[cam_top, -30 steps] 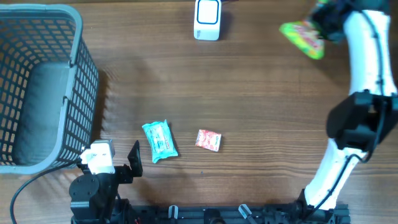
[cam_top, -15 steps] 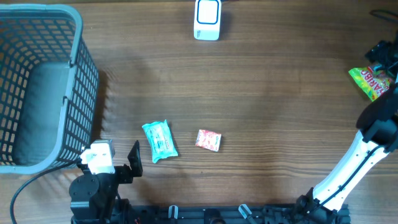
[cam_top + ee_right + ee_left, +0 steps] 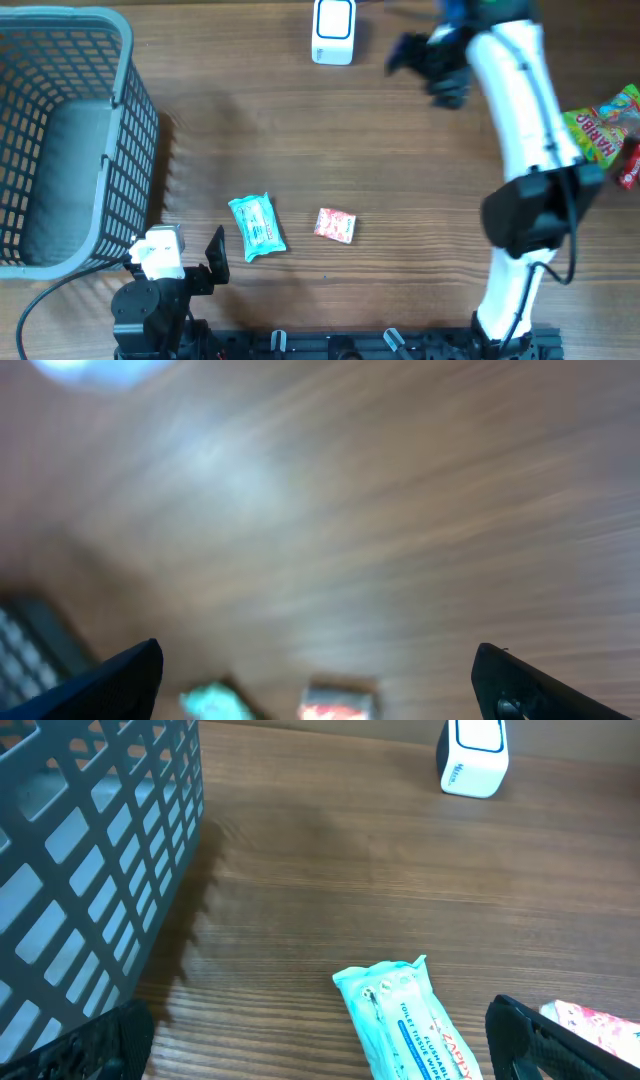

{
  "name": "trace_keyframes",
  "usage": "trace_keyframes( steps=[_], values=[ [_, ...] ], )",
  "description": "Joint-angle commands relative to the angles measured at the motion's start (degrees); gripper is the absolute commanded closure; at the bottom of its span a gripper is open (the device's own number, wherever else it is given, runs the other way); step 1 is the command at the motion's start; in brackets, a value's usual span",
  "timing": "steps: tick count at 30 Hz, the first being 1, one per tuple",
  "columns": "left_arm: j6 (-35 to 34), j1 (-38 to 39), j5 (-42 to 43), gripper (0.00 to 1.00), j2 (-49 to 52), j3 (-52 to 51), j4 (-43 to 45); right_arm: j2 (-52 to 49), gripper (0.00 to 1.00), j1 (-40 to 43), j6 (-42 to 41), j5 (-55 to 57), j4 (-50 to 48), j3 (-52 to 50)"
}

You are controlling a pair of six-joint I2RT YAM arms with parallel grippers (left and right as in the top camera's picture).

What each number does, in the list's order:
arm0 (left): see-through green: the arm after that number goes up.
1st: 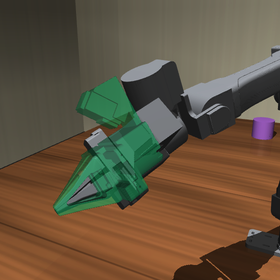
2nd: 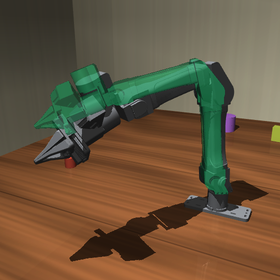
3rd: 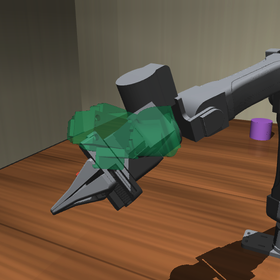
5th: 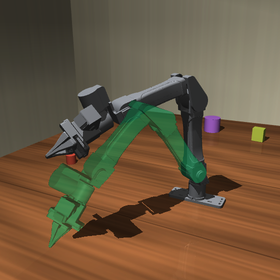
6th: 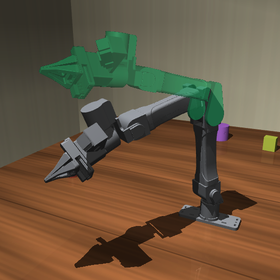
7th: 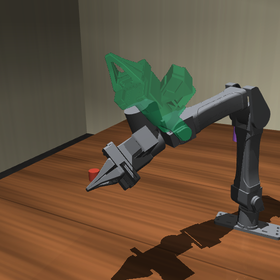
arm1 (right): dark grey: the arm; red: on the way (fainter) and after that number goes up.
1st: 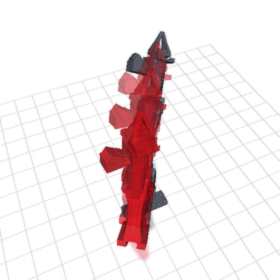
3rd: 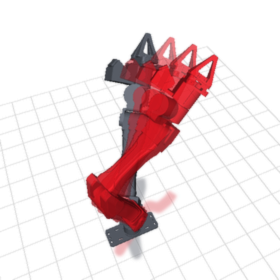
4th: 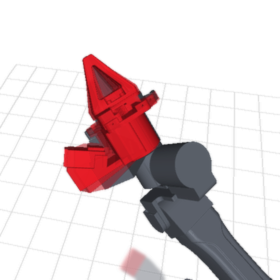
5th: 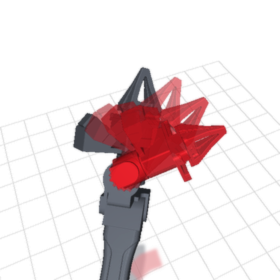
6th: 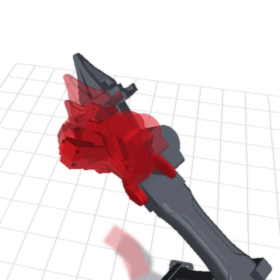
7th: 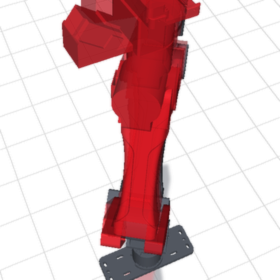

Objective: Scan the item barcode
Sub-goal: 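Reach the right gripper down to the red-and-white snack pack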

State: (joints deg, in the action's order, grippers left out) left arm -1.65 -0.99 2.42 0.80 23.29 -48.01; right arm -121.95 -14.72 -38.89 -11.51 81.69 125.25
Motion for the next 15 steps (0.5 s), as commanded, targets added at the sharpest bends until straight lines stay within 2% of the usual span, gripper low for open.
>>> trace_keyframes(
  steps=[1,6,15],
  values=[
    [-0.1,0.4,-0.5,0.00,-0.4,-0.4,0.1,-0.5,0.00,-8.6,-7.1,4.7,0.2,-0.1],
    [-0.1,0.4,-0.5,0.00,-0.4,-0.4,0.1,-0.5,0.00,-18.0,-10.8,11.3,-0.2,-0.1],
    [-0.1,0.4,-0.5,0.00,-0.4,-0.4,0.1,-0.7,0.00,-19.6,-10.7,12.8,-0.9,-2.0]
  ],
)
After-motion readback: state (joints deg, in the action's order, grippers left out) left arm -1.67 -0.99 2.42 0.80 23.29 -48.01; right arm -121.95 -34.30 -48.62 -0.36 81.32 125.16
